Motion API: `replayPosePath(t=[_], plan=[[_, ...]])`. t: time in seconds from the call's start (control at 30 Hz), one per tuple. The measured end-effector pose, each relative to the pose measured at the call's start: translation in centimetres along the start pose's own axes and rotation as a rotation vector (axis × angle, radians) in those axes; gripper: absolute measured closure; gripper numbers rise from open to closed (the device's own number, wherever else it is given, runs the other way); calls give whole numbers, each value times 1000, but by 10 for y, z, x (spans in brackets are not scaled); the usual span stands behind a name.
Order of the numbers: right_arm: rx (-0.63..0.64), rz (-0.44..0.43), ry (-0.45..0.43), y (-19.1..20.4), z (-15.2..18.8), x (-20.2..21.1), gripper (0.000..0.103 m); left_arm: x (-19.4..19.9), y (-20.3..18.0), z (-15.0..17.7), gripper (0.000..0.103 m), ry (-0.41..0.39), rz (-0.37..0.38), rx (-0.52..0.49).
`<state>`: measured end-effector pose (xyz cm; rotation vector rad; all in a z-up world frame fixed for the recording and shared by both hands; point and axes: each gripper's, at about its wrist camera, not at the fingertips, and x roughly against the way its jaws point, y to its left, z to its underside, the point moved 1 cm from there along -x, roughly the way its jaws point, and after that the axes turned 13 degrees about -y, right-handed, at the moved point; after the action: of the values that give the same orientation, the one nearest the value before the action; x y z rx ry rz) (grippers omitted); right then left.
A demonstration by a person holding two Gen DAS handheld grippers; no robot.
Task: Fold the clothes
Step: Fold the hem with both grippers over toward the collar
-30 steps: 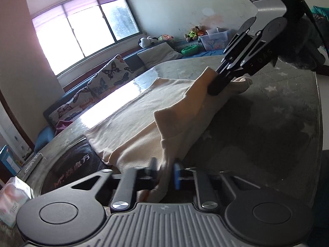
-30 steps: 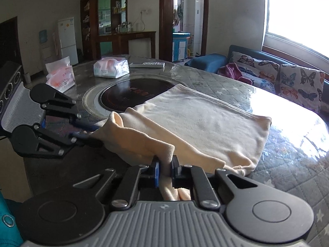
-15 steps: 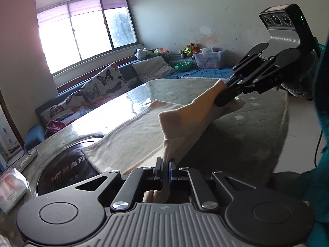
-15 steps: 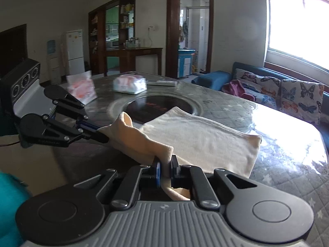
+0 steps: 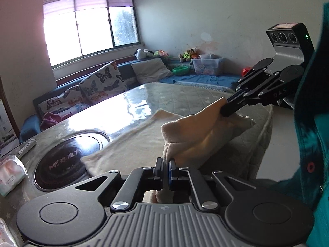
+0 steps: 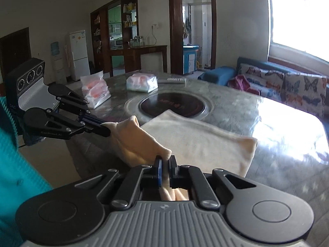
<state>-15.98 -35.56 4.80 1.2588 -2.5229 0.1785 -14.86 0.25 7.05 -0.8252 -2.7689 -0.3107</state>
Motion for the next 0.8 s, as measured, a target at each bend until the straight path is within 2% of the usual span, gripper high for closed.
replayPosePath(t=[0.23, 0.4, 0.5, 0.57, 0.67, 0.8], plan=[[65, 22, -11, -47, -48, -61, 98, -52, 65, -16, 98, -16, -82, 68], [93, 90, 20, -84, -63, -134, 99, -117, 112, -6, 97, 55, -184, 114], [16, 142, 63, -106, -52, -175, 99, -145, 134, 14, 97, 124, -227, 187], [-61, 155, 83, -118, -35, -187, 98, -152, 143, 23, 96, 151, -233, 234], [-107, 127, 112, -123, -21, -182, 93, -140, 144, 24, 95, 134, -195, 261], [-96, 80, 148, -121, -7, -167, 90, -126, 137, 14, 80, 115, -140, 268]])
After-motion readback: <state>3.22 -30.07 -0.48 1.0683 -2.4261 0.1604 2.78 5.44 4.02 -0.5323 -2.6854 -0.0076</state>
